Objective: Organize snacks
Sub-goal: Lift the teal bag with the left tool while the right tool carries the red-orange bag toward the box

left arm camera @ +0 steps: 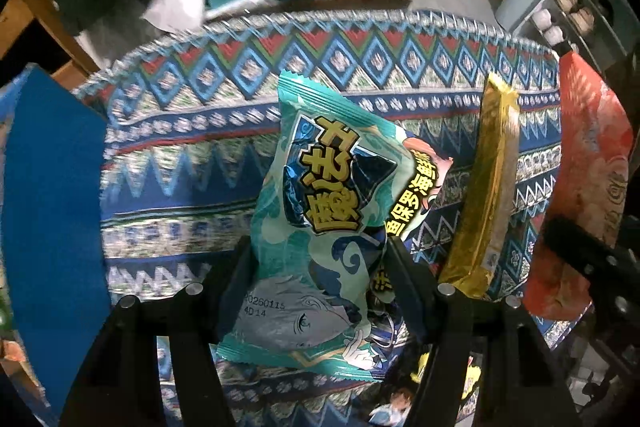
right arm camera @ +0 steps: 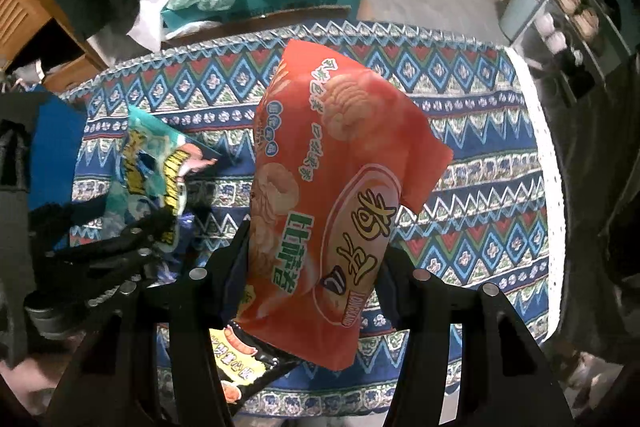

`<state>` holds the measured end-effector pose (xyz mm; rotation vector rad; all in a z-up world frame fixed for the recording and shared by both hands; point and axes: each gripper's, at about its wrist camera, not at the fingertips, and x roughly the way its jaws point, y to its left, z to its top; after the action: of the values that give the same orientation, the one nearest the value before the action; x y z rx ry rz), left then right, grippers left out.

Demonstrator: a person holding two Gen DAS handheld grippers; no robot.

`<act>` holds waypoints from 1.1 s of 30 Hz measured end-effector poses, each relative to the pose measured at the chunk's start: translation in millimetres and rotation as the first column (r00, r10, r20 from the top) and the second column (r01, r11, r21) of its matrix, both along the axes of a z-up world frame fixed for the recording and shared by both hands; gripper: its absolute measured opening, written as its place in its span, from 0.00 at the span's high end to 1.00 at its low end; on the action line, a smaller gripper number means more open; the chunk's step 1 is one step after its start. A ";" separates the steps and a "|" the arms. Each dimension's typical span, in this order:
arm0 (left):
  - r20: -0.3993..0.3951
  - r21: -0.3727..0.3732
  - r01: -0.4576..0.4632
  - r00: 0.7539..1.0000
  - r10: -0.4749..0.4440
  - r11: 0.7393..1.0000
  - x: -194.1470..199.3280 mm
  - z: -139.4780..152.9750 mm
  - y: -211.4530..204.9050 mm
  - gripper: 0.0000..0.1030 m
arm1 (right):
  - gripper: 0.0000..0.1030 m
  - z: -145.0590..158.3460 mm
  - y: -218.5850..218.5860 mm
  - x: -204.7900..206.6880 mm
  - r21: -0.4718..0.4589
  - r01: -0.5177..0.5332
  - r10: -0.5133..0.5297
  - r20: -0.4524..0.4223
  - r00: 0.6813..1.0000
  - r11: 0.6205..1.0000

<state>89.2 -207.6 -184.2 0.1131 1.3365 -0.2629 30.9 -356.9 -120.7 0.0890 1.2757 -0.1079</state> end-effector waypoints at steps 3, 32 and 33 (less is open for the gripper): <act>0.027 0.001 -0.010 1.000 0.010 1.000 -4.2 16.7 17.5 0.35 | 0.47 8.3 5.3 -1.1 -0.012 -0.018 0.018 0.017 1.000 1.000; 0.195 -0.078 -0.099 0.974 0.113 0.992 -24.2 149.5 142.1 0.35 | 0.47 84.5 130.3 7.7 -0.021 -0.304 0.303 0.149 0.941 0.953; 0.203 -0.073 -0.101 0.973 0.114 0.992 -24.3 151.6 146.3 0.35 | 0.47 85.0 134.1 8.6 -0.017 -0.310 0.309 0.149 0.939 0.951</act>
<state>64.9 -61.4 -32.6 0.0142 1.1226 -0.1949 39.6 -222.8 -35.7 -0.0979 1.1246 0.1721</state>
